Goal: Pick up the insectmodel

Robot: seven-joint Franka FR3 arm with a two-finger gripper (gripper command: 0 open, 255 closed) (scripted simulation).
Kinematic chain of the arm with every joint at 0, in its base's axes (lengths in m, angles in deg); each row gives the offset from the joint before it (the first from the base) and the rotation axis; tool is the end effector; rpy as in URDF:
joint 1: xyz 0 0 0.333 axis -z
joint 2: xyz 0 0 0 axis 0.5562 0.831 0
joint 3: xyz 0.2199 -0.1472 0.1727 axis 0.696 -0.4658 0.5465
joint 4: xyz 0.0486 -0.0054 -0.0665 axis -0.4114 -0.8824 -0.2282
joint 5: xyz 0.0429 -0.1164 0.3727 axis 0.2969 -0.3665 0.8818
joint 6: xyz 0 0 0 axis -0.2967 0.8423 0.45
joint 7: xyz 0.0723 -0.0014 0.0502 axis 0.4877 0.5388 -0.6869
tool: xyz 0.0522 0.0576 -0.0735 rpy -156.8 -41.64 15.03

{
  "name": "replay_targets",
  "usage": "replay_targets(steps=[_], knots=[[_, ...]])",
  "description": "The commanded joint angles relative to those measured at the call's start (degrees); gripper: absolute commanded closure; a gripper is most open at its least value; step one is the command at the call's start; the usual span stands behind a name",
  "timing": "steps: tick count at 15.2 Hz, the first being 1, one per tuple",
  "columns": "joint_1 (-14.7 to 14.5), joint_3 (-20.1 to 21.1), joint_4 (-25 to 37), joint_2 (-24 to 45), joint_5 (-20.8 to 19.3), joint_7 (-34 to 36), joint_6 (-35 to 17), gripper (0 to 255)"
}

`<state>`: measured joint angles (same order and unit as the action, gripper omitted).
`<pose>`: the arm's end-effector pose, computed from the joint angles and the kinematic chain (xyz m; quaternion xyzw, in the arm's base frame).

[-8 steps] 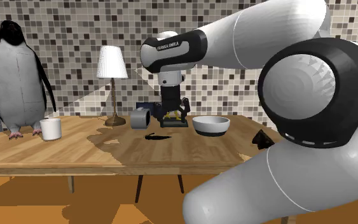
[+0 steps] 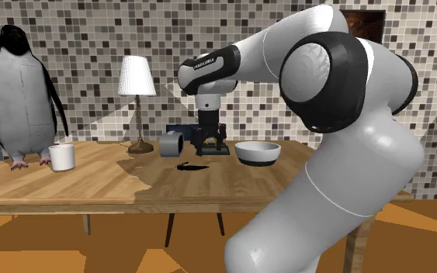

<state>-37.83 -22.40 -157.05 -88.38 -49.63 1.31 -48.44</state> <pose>0.3874 -0.0363 0.5911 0.9940 0.1048 0.0174 0.0245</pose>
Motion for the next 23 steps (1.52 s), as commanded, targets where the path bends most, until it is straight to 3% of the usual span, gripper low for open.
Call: replay_targets(steps=[1, 10, 20, 21, 23], knots=[[-1.7, -2.2, 3.2, 5.1, 0.6, -7.0, -1.1, 0], [-6.4, -7.6, 20.9, 28.3, 6.8, -36.4, -1.0, 0], [-6.3, -7.5, 15.5, 28.7, 6.9, -36.6, -6.8, 0], [-6.3, -7.5, 15.6, 28.7, 6.9, -36.6, -6.8, 255], [-6.3, -7.5, 15.6, 28.7, 6.9, -36.6, -6.8, 255]])
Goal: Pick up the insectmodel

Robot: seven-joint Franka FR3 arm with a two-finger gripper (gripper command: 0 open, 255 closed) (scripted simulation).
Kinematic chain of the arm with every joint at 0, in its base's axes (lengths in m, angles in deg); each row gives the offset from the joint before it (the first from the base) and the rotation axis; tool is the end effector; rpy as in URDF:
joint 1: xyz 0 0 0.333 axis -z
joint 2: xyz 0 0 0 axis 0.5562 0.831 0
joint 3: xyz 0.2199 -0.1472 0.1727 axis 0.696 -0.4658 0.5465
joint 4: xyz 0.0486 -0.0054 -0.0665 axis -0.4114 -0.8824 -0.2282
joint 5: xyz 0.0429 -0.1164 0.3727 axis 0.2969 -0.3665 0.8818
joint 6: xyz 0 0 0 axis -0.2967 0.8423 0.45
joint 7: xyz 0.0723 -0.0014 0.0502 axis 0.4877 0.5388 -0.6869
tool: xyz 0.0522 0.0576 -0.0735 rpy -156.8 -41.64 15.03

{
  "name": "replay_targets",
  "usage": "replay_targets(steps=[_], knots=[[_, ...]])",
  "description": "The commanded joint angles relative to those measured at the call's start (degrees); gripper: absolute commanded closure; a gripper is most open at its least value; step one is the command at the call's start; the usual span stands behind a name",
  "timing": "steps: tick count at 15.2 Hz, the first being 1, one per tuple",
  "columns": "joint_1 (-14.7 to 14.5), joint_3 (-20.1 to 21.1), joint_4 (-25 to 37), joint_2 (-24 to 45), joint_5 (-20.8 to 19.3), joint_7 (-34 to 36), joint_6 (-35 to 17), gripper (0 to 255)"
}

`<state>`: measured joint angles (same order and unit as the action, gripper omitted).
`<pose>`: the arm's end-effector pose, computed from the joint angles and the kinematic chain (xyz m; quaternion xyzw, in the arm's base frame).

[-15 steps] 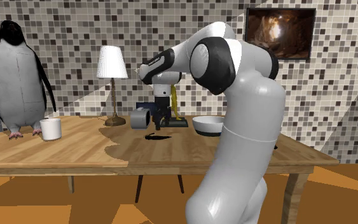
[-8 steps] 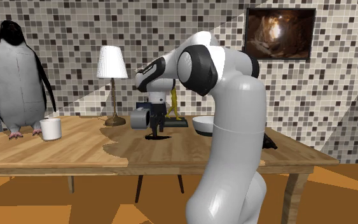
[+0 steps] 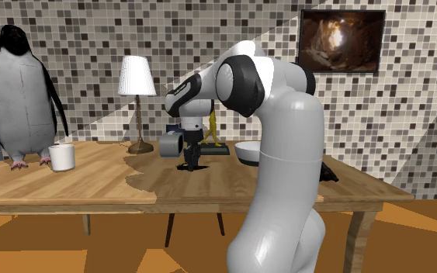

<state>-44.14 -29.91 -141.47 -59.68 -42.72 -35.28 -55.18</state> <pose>0.5374 -0.0358 0.4997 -0.9209 -0.3879 0.0249 0.0277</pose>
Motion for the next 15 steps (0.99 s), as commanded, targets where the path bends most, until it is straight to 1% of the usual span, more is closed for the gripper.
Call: replay_targets(steps=[1, 7, 15], knots=[[0.0, 0.0, 0.0, 0.0, 0.0, 0.0, 0.0, 255], [0.0, 0.0, -0.1, 0.0, 0.0, 0.0, 0.0, 255], [0.0, 0.0, 5.7, -0.4, -0.1, 0.2, 6.1, 255]])
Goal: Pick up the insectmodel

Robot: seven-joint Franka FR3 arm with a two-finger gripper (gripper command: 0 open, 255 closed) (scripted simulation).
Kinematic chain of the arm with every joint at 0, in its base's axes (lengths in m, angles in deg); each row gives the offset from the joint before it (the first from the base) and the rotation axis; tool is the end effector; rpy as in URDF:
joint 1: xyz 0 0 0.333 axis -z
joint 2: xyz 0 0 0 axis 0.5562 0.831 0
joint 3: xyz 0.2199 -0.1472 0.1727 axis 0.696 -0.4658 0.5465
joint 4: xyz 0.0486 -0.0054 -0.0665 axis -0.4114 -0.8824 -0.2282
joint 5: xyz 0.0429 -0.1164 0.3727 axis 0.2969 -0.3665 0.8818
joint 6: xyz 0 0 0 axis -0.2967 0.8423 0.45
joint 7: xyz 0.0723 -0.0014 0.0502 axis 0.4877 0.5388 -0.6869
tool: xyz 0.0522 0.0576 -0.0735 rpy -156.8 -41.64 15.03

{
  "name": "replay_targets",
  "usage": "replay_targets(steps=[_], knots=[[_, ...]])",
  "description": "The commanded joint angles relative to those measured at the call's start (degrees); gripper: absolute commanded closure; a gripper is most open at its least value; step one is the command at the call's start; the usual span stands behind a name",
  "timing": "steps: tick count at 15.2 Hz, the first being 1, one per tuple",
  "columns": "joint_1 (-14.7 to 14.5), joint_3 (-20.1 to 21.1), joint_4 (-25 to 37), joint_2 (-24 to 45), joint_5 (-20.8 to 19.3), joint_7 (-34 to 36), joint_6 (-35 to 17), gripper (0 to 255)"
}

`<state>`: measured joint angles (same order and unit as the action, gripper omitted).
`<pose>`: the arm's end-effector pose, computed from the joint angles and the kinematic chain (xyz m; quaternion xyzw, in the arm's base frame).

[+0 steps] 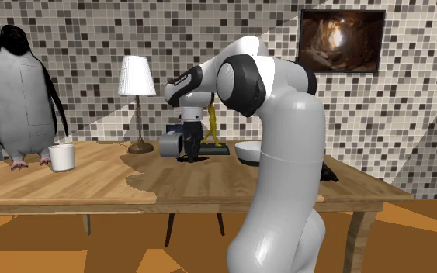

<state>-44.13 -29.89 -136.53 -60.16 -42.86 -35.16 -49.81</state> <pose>0.5369 -0.0366 0.5373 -0.9209 -0.3880 0.0247 0.0275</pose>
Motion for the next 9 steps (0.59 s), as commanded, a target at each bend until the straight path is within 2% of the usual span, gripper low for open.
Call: replay_targets(steps=[1, 7, 9], knots=[[0.0, 0.0, 1.5, 0.1, 0.0, 0.1, 1.5, 255], [0.0, 0.0, 6.6, 0.4, 0.1, 0.1, 6.2, 255], [0.0, 0.0, 6.7, 0.4, 0.1, 0.1, 6.3, 255]])
